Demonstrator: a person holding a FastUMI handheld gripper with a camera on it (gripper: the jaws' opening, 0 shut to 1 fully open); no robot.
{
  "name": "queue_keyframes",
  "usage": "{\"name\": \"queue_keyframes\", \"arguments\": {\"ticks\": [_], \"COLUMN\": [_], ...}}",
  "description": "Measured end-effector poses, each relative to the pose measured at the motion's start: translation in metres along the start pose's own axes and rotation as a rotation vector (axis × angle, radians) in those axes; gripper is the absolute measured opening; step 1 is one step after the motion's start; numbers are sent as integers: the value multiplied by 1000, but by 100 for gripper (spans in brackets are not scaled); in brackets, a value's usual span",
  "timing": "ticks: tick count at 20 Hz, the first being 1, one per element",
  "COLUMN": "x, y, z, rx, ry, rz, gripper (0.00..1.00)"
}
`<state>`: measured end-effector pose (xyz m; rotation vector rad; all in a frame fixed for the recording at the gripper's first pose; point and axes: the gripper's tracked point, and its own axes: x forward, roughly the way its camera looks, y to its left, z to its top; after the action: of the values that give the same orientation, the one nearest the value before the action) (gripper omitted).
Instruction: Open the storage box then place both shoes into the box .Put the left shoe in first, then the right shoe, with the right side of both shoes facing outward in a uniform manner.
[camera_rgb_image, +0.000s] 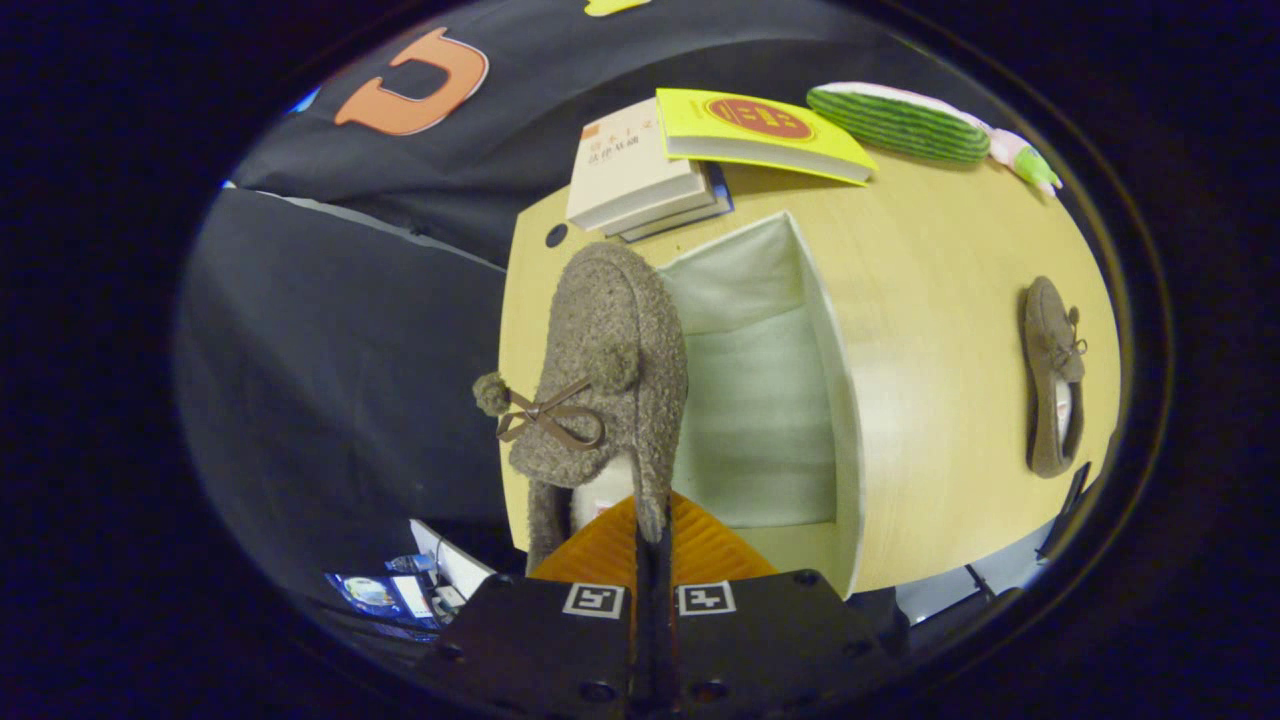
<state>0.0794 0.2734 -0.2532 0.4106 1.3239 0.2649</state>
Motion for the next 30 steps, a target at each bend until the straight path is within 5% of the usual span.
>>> {"name": "queue_keyframes", "arguments": {"ticks": [10,12,18,23,30], "x": [51,51,17,-53,-164], "y": [-2,1,3,-5,-93], "z": [-2,1,9,25,41], "rx": [26,38,-53,-158,-250], "ry": [47,34,-40,-217,-473], "rz": [-30,-10,-11,-17,-157], "gripper": [8,22,91,94,99]}}
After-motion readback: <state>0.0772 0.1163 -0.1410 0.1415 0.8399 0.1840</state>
